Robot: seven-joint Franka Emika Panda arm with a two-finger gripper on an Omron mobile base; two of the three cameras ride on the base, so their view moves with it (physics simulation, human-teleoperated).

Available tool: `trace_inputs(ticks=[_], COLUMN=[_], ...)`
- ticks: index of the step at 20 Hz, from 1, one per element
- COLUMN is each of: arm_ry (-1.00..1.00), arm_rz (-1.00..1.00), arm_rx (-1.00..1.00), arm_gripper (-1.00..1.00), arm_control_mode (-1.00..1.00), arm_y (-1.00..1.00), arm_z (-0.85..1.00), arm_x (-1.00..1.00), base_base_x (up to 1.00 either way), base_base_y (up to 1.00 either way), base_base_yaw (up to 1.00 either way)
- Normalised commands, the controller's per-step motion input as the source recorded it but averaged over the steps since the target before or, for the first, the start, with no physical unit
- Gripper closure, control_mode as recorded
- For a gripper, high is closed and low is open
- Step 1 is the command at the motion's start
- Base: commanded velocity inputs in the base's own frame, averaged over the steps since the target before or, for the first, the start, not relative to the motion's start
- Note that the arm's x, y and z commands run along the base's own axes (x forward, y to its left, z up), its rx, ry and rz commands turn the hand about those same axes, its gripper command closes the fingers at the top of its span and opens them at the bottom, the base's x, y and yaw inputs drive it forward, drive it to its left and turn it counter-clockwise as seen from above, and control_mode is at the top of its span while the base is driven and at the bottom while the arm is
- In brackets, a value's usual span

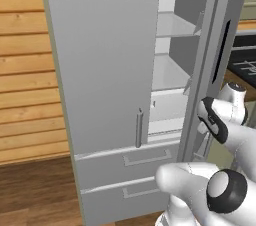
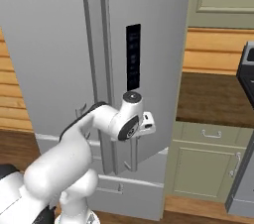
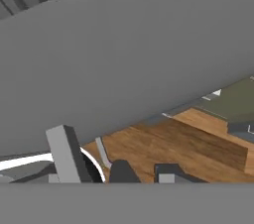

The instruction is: Take the strawberry from the fridge and place it on top of the pancake, located on the dining counter.

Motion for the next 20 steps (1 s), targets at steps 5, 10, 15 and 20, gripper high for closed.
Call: trace_inputs(ticks=[5, 10, 15, 20], arm_ry=[-0.02, 0.05, 0.13, 0.09], arm_rz=[0.0, -0.06, -0.13, -0.11], arm_rx=[0.0, -0.03, -0.14, -0.24], arm_gripper=[-1.0, -1.0, -1.0, -1.0], arm_control_mode=[-1.0, -1.0, -1.0, -1.0], arm_y=[-0.11, 0.21, 0.77, 0.97], arm_z=[0.47, 1.0, 0.85, 0.64], arm_x=[-0.96, -0.88, -0.52, -0.1], base_base_x=[0.0, 0.0, 0.0, 0.0], base_base_y=[0.0, 0.0, 0.0, 0.0], base_base_yaw=[0.0, 0.0, 0.0, 0.0])
